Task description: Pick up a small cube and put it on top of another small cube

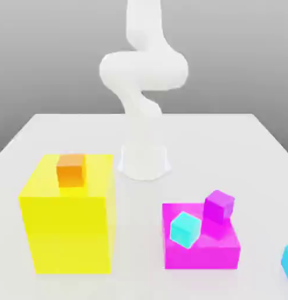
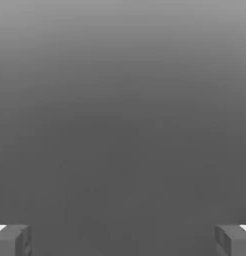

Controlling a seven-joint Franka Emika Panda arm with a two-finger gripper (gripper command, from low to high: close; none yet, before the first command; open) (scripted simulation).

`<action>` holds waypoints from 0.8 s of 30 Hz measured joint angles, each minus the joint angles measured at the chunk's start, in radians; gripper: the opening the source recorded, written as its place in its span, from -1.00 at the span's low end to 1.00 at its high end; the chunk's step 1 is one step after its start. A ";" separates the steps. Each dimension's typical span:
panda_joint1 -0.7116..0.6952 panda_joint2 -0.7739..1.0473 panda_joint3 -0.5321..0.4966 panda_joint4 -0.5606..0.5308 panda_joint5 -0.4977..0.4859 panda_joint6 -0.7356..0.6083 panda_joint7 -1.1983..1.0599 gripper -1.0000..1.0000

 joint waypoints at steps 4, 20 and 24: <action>0.080 0.151 0.004 0.006 0.012 0.042 -0.119 0.00; 0.334 0.731 0.105 0.028 0.009 0.204 -0.539 0.00; 0.372 0.878 0.130 0.033 -0.033 0.244 -0.616 0.00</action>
